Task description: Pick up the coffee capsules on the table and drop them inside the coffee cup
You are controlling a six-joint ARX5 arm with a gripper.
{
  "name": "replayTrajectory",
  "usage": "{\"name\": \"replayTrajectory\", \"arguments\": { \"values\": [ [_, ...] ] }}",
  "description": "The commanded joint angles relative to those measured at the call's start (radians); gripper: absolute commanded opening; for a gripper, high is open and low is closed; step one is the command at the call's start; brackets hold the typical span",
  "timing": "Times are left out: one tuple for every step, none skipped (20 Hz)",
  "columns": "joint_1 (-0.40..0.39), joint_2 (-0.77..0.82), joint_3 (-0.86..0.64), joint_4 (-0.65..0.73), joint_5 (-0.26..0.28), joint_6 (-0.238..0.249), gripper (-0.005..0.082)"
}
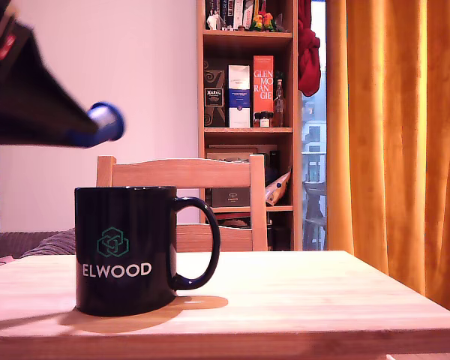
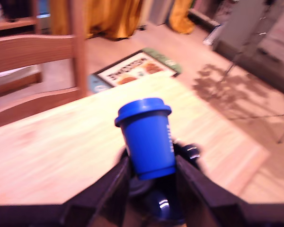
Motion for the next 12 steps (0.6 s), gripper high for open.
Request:
{"name": "replayTrajectory", "arguments": {
  "values": [
    [-0.024,0.026,-0.017,0.039,-0.01,-0.01,0.0252],
    [-0.038,0.043,-0.017,0.052,-0.024,-0.016,0.0252],
    [-0.051,0.062,-0.017,0.066,-0.026,-0.019,0.0252],
    [-0.063,0.083,-0.017,0.079,-0.026,-0.02,0.0252],
    [-0.075,0.1,-0.017,0.089,-0.026,-0.023,0.0252],
    [-0.084,0.116,-0.017,0.1,-0.032,-0.023,0.0252],
    [-0.091,0.129,-0.017,0.101,-0.044,-0.023,0.0252],
    [-0.097,0.144,-0.017,0.1,-0.051,-0.023,0.0252],
    [-0.099,0.156,-0.017,0.1,-0.053,-0.022,0.0252],
    [-0.1,0.163,-0.017,0.098,-0.053,-0.022,0.0252],
    [-0.1,0.167,-0.017,0.095,-0.053,-0.022,0.0252],
    [-0.1,0.167,-0.017,0.095,-0.053,-0.022,0.0252]
  ]
}}
